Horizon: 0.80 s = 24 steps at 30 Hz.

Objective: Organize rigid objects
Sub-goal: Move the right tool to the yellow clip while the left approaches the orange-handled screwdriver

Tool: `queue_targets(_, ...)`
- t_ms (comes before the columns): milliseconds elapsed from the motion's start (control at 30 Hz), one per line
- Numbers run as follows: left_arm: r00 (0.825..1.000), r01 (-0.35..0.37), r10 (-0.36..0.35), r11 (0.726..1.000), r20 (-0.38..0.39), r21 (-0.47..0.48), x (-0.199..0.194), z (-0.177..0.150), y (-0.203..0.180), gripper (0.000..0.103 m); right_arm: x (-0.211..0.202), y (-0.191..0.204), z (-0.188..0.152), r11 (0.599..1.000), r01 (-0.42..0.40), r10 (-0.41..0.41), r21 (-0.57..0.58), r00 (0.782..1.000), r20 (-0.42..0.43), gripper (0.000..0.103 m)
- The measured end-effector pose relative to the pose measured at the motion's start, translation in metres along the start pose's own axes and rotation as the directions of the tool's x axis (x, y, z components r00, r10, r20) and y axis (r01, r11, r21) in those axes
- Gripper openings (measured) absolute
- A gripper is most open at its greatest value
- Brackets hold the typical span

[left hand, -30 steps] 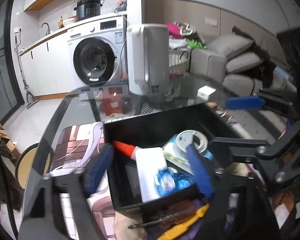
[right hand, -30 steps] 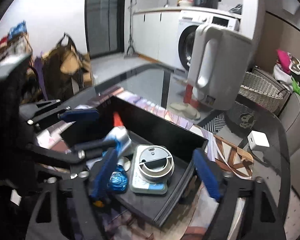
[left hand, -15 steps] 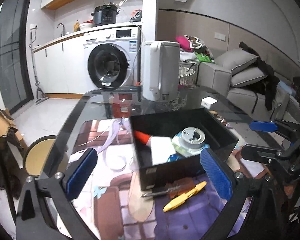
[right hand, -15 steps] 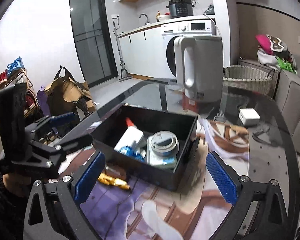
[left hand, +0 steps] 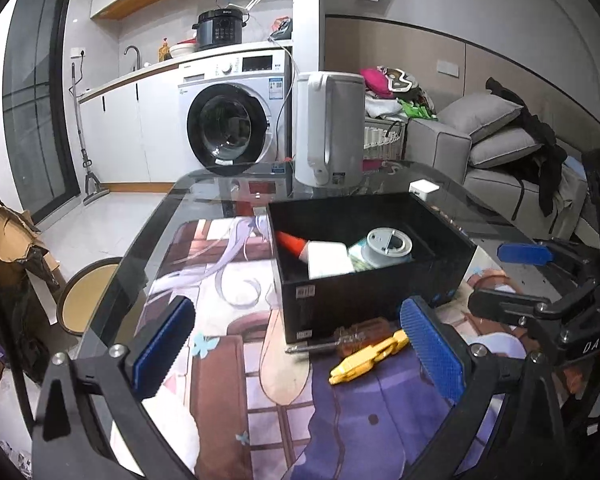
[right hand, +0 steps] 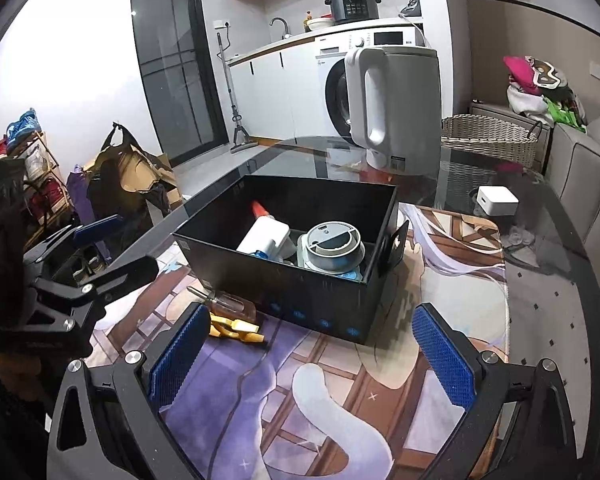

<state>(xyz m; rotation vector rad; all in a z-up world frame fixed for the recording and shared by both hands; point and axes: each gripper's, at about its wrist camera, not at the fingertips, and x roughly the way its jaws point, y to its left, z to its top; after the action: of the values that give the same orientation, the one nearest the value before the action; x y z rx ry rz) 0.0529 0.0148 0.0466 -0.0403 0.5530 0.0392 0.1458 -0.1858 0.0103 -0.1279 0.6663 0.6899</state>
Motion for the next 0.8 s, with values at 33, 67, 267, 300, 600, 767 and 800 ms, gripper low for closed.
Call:
queue_targets(33,1.000,-0.002,0.002,1.000,-0.005,-0.001,0.001,-0.002,0.000,0.103,0.001,0.000,-0.001,1.000,0.002,-0.002,-0.001,1.000,-0.001,0.103)
queue_targets(67,1.000,-0.003,0.003,1.000,-0.009,-0.003,0.002,-0.004,0.001,0.103,0.001,0.001,-0.001,1.000,0.003,-0.003,-0.001,1.000,-0.002,0.103)
queue_targets(267,1.000,-0.007,0.007,1.000,-0.026,-0.018,0.005,-0.011,0.005,0.103,0.007,0.000,-0.004,1.000,0.011,-0.011,0.005,1.000,-0.016,0.102)
queue_targets(300,1.000,-0.009,0.008,1.000,-0.029,-0.017,0.006,-0.013,0.005,0.103,0.008,0.000,-0.004,1.000,0.011,-0.011,0.006,1.000,-0.018,0.102)
queue_targets(600,0.998,-0.023,0.021,0.999,-0.052,-0.026,0.009,-0.019,0.011,0.103,0.019,0.004,-0.007,0.999,0.028,-0.027,0.018,0.998,-0.048,0.103)
queue_targets(767,0.998,-0.027,0.025,0.999,-0.053,-0.047,0.009,-0.020,0.017,0.103,0.031,0.020,-0.012,1.000,0.027,-0.028,-0.016,0.997,-0.078,0.102)
queue_targets(800,0.998,-0.033,0.030,0.999,-0.055,-0.043,0.009,-0.022,0.018,0.103,0.034,0.023,-0.014,0.999,0.026,-0.027,-0.020,0.996,-0.087,0.102)
